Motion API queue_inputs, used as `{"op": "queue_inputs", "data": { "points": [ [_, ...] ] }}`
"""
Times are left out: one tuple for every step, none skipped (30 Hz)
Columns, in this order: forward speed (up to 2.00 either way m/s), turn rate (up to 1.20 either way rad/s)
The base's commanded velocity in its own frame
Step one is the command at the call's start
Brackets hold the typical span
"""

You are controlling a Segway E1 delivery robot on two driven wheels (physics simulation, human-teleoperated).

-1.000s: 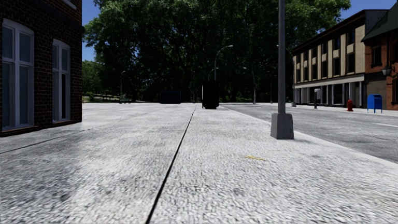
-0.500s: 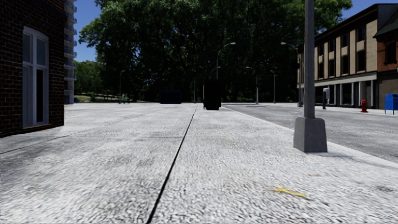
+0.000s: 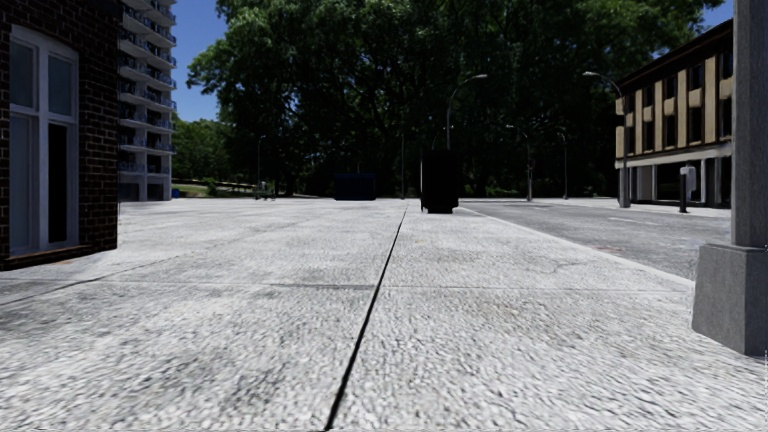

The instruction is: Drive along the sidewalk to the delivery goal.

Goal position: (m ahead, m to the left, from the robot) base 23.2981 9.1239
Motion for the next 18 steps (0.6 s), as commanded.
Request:
{"op": "queue_inputs", "data": {
  "points": [
    [2.0, 0.28],
    [2.0, 0.28],
    [2.0, 0.28],
    [2.0, 0.28],
    [2.0, 0.28],
    [2.0, 0.28],
    [2.0, 0.28],
    [2.0, 0.28],
    [2.0, 0.28],
    [2.0, 0.28],
    [2.0, 0.29],
    [2.0, 0.31],
    [2.0, 0.33],
    [2.0, 0.36],
    [2.0, 0.37],
    [2.0, 0.37],
    [2.0, 0.37],
    [2.0, 0.37]
  ]
}}
